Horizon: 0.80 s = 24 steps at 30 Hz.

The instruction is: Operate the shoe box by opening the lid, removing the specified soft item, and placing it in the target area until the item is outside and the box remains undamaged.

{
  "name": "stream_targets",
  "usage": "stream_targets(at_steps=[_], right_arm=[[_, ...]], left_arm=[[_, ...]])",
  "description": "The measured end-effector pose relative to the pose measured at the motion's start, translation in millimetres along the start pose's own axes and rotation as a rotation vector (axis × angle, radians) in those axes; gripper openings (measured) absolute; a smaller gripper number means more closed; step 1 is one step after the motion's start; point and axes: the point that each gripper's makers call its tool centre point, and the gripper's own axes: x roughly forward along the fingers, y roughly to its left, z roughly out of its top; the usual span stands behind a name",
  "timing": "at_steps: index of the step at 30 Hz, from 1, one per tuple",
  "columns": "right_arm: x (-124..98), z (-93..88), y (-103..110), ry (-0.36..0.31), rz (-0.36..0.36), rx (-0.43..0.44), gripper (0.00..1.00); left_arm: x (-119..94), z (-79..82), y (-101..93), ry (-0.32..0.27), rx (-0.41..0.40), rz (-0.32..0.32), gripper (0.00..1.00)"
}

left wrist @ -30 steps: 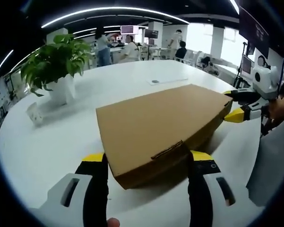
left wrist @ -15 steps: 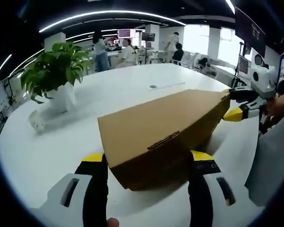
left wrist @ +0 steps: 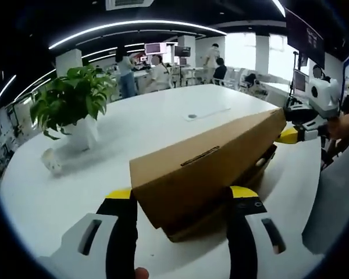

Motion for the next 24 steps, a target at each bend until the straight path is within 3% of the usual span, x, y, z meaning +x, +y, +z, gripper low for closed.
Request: stream_targets(at_steps=[6,18,24], right_arm=[[-1,7.2,-8,-0.011,-0.014,-0.017,0.39],[2,24.3,-26,-0.026,-0.044,-0.065,0.26],[6,33.7,-36,-0.04,-0.063,-0.068,0.22]], left_arm=[[-1,8.2,4.2,-0.028,0.002,0.012,0.58],[0,26.9,23.6,-0.084,0.043,0.07,0.42],[3,37.3,29.3,-0.101,0.051,0.078,0.41]])
